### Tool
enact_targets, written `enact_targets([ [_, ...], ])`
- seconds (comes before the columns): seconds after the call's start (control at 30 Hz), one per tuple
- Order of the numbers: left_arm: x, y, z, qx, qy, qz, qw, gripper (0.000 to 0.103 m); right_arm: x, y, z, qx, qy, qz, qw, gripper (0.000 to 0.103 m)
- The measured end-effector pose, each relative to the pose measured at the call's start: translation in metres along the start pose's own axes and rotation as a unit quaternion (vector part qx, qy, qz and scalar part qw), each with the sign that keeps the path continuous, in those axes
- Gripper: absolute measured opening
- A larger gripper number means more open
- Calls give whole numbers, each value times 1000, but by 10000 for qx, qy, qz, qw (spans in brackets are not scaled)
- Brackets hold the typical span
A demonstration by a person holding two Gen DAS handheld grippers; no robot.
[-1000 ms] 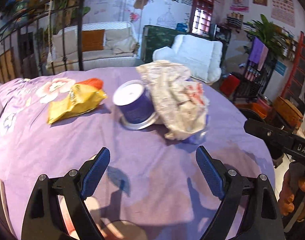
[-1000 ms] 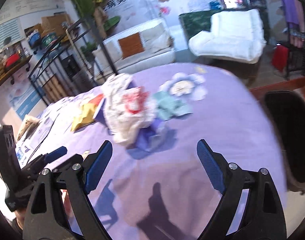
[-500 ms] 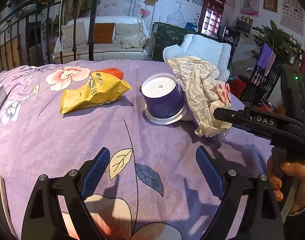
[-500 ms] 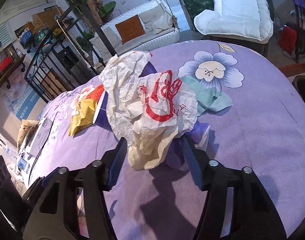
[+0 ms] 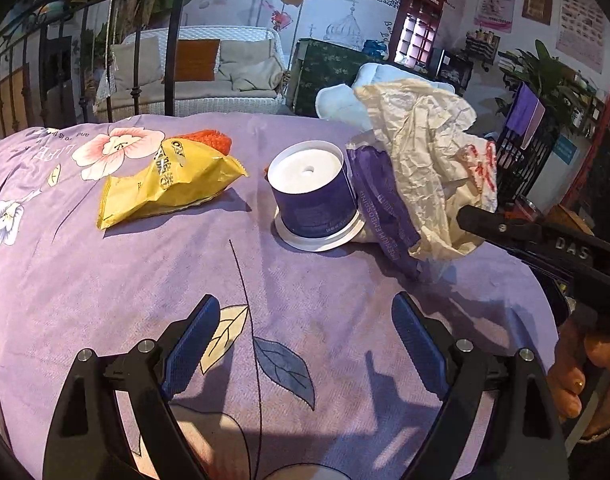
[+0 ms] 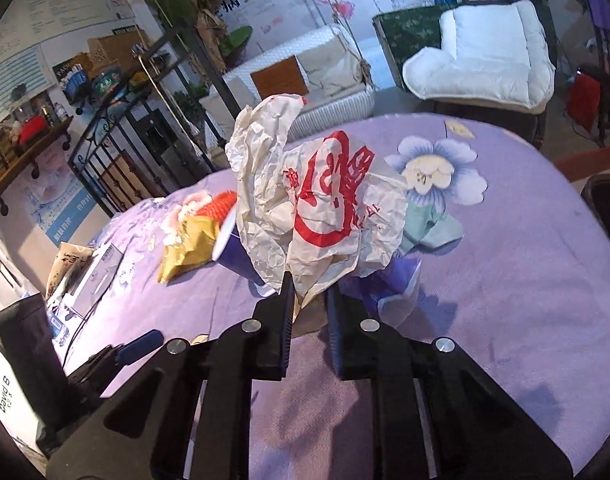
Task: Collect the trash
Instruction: 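Return both tools to the table and grasp the white-red plastic bag with the right tool, then grasp the purple-and-white paper cup with the left tool while the right tool holds the bag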
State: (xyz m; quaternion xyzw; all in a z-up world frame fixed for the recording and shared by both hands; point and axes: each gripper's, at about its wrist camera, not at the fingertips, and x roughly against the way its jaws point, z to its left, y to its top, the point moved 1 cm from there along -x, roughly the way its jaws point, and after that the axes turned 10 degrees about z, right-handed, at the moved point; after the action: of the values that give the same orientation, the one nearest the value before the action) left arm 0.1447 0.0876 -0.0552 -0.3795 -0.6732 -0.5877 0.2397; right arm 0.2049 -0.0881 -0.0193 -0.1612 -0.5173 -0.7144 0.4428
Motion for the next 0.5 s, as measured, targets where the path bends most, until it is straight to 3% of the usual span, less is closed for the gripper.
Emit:
enact_targets([
  [0.2,-14,23,-6,9,-26,-25,10000,87,33,-3,-8,-5,-57,-322,9995,17],
  [0.5,-51,62,-2,450,-80,-104,9989,87,55,-15,-24,-109,-197,-449,9987,17],
])
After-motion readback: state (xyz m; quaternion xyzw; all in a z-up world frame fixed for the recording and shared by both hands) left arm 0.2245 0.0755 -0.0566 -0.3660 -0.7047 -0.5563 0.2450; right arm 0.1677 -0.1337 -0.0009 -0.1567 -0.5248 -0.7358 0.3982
